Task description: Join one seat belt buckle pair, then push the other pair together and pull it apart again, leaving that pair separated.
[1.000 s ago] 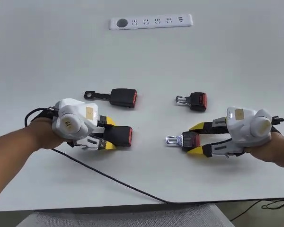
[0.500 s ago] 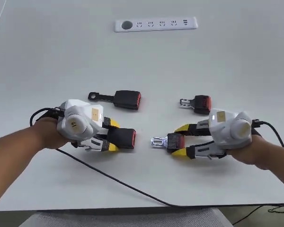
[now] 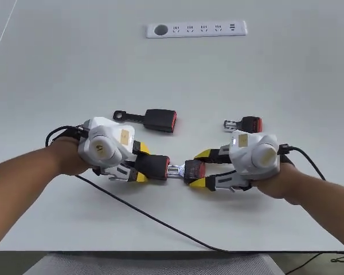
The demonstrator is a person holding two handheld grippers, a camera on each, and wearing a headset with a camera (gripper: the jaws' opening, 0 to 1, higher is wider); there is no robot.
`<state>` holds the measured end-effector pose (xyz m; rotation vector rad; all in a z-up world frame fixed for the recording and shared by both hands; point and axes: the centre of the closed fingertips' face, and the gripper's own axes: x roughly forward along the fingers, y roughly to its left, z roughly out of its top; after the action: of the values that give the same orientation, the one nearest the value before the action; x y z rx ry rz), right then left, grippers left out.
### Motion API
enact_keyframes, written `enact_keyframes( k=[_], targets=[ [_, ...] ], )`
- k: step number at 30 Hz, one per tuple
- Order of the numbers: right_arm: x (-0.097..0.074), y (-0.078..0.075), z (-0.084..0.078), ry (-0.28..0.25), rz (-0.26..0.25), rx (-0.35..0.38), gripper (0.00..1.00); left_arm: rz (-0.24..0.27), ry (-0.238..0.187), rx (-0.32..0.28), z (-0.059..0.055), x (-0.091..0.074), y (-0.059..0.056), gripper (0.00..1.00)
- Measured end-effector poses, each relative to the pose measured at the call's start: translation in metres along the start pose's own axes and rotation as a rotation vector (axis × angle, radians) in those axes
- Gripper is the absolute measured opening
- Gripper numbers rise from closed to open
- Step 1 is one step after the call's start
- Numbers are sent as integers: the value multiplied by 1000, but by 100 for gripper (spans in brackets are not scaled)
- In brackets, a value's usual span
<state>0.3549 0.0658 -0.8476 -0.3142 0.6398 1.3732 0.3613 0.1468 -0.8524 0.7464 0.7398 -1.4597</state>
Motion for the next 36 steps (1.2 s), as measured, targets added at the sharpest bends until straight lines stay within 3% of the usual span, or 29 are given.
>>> enact_keyframes(
  k=[8,16,25,36],
  targets=[
    [8,-6,5,18,-19,11,34,-6,38,25,-2,2,-1,35],
    [17,-3,9,33,-39,25,34,-18,92,63,-3,4,-2,34],
    [29,-3,17,36,-52,32,33,-21,108,63,-3,4,-3,34],
    [26,0,16,59,-48,15,33,-26,99,55,-5,4,-3,34]
  ],
)
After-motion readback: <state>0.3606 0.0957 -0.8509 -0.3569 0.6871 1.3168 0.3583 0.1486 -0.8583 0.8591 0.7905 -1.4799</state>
